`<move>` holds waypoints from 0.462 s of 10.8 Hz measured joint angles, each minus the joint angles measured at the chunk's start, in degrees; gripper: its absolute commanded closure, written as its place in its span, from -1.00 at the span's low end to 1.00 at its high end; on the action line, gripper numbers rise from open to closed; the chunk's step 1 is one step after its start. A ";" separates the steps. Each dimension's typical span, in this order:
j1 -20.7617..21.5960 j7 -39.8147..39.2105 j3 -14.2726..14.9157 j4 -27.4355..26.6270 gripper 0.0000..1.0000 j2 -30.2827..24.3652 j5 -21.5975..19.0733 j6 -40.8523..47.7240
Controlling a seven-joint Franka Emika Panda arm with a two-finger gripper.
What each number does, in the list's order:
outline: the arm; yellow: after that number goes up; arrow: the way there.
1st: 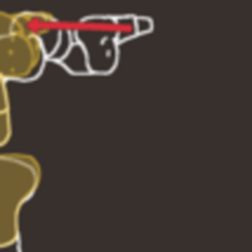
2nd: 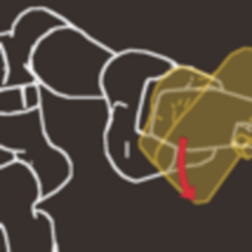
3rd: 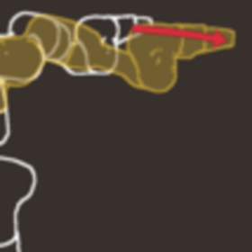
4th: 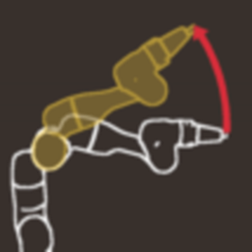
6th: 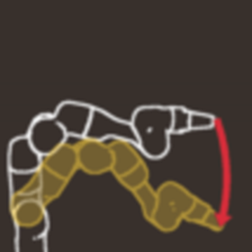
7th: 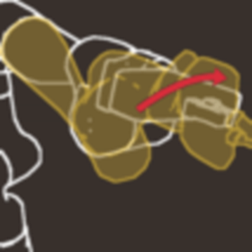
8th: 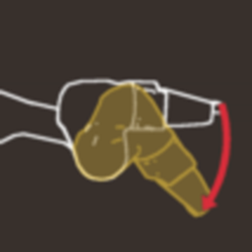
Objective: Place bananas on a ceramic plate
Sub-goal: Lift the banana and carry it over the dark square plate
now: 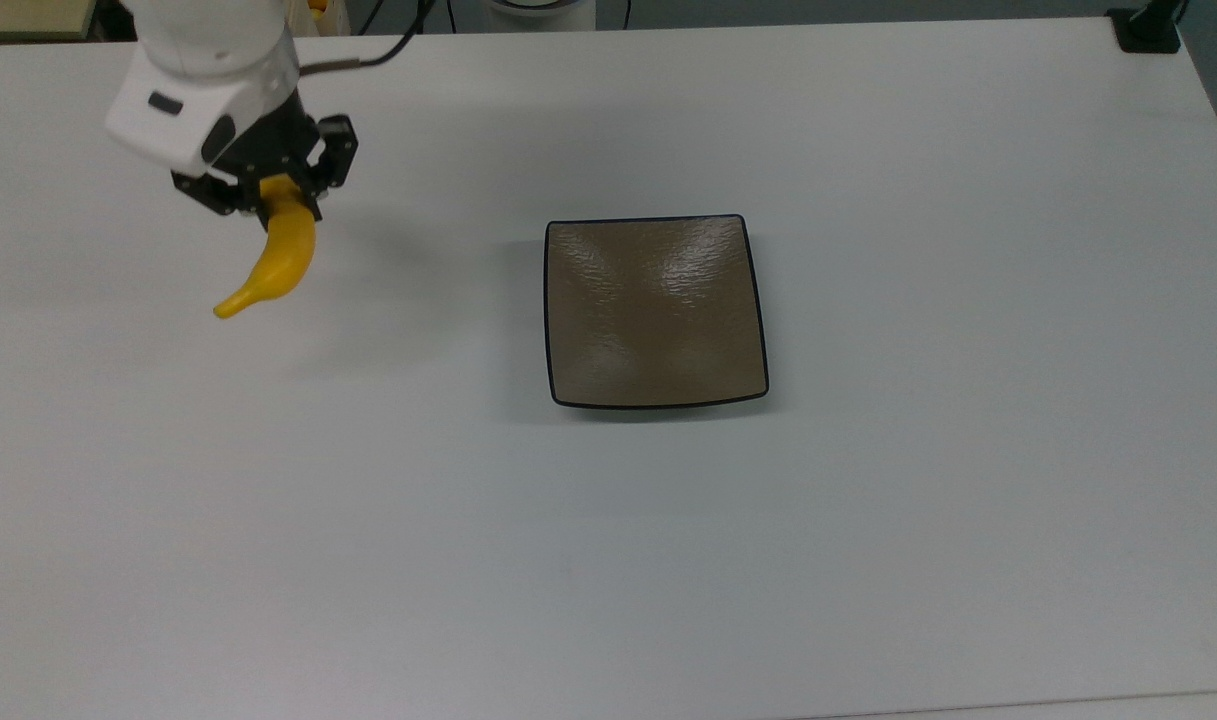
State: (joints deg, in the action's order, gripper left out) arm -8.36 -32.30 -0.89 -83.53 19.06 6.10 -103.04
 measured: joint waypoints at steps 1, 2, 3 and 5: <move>0.66 0.00 -0.03 -0.01 1.00 -1.72 0.00 1.82; 1.42 0.00 -0.06 -0.03 1.00 -3.24 -0.01 3.58; 2.25 0.05 -0.09 -0.05 1.00 -4.36 -0.23 4.72; 4.28 1.08 -0.14 -0.09 1.00 -6.28 -1.15 6.11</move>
State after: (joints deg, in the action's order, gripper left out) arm -4.09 -31.22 -1.04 -83.62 12.78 4.95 -96.93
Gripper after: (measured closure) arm 0.626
